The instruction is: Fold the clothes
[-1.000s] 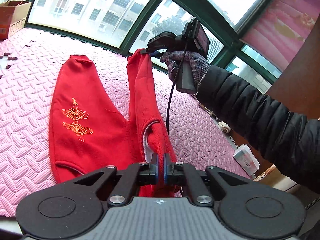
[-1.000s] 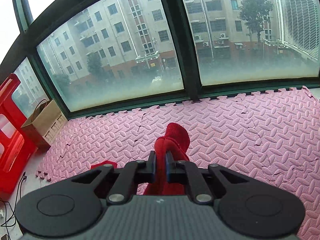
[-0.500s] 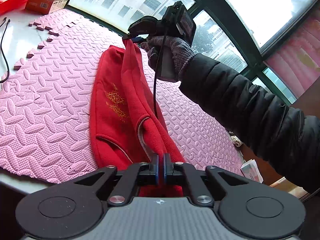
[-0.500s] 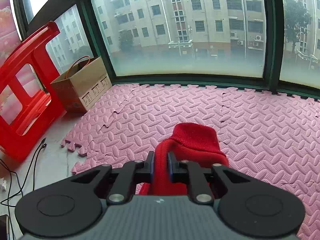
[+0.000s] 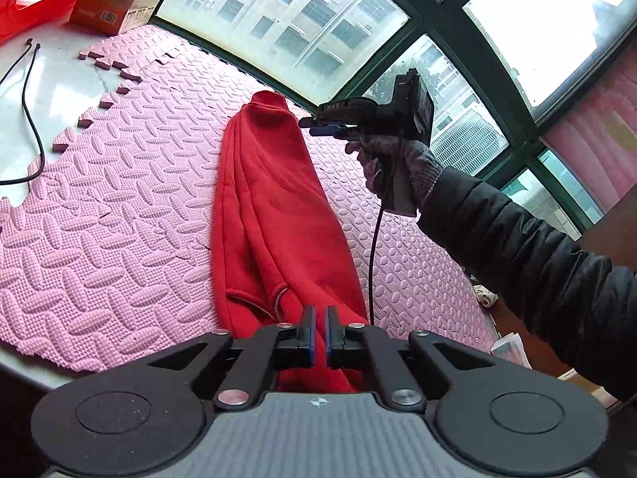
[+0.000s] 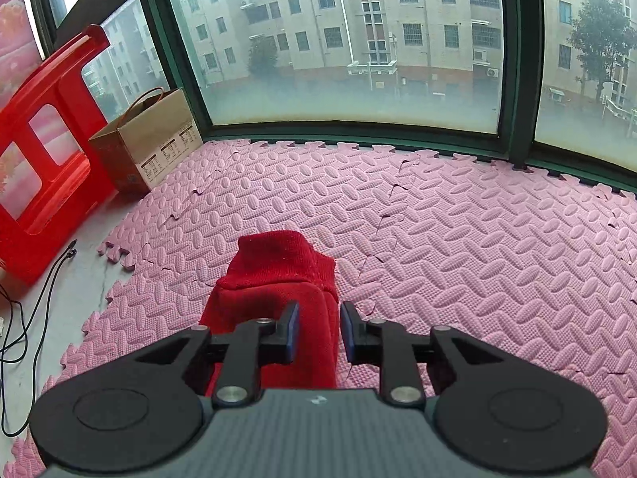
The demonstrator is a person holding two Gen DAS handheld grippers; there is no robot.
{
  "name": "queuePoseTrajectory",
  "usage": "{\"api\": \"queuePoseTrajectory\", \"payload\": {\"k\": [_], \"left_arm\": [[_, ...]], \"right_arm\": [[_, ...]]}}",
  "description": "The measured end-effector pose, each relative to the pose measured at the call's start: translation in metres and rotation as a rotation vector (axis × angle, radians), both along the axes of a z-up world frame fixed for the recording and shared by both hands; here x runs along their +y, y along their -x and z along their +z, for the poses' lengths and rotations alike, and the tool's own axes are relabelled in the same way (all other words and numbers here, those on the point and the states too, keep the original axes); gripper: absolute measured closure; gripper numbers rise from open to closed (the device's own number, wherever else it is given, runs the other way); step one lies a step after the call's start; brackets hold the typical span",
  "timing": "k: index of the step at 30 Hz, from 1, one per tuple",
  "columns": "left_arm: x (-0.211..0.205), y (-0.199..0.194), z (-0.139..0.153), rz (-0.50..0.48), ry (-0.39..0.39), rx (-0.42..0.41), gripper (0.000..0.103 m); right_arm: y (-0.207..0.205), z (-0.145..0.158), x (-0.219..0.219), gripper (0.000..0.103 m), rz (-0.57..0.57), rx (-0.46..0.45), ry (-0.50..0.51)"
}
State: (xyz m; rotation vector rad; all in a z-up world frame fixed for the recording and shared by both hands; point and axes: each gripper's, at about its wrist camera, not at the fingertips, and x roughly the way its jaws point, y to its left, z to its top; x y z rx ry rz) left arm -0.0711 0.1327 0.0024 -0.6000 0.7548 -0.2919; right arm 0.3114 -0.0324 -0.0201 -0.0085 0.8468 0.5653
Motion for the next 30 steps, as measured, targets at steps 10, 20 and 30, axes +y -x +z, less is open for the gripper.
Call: {"api": "queuePoseTrajectory", "payload": {"k": [10,20,30], "left_arm": [[-0.012,-0.057,-0.009,0.032,-0.122,0.065,0.068],[-0.018,-0.073,-0.016,0.001,-0.146,0.077,0.099],[-0.008,-0.072,0.012,0.068,-0.233,0.033,0.100]], "right_arm": [[-0.008,-0.013,0.011,0.086,0.043,-0.037,-0.040],[-0.014,-0.024,0.013,0.096,0.001,-0.076,-0.005],[-0.009,-0.018,0.012,0.080,-0.013,-0.118,0.055]]}}
